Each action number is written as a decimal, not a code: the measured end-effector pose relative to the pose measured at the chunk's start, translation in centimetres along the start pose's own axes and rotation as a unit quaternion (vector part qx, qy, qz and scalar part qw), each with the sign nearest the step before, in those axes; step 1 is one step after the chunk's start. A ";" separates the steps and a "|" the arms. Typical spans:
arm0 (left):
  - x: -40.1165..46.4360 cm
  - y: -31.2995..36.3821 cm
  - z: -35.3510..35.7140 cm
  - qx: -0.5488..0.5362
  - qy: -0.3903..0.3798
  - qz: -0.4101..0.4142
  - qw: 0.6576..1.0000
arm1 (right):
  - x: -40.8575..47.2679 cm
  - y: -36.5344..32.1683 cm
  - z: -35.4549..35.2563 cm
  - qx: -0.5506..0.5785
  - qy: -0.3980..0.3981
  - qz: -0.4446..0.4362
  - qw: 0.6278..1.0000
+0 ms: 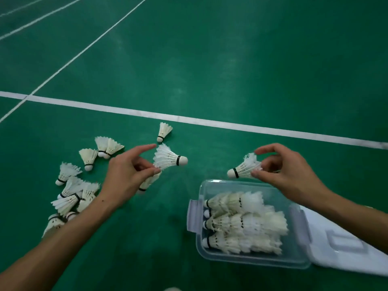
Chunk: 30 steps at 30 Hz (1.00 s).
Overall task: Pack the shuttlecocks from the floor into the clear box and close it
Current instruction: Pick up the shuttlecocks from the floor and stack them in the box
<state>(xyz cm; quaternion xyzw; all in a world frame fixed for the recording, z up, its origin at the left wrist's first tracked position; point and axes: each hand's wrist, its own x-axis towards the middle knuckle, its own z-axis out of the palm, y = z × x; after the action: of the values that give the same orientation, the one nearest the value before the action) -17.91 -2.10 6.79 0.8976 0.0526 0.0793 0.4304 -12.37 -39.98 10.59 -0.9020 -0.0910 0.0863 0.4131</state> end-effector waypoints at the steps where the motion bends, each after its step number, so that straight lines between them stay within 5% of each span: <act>1: -0.6 1.2 0.6 -0.003 -0.014 0.010 1.000 | -1.4 0.9 -1.1 -0.003 0.021 0.015 1.000; 11: -3.7 7.6 5.3 -0.053 -0.083 0.038 0.994 | -8.4 8.0 -1.4 -0.066 0.129 0.094 0.985; 18: -4.1 7.8 7.0 -0.049 -0.088 0.044 0.994 | -7.0 8.8 1.4 -0.162 0.116 0.066 0.978; 30: -4.6 7.5 9.2 0.003 -0.132 0.130 0.983 | -5.3 9.2 4.5 -0.038 0.026 0.134 0.990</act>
<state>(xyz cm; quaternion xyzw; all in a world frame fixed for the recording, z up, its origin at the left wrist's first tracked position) -20.50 -14.56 6.56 0.9007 -0.1212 0.0150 0.4169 -17.68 -43.84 1.18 -0.9231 0.0383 0.1142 0.3652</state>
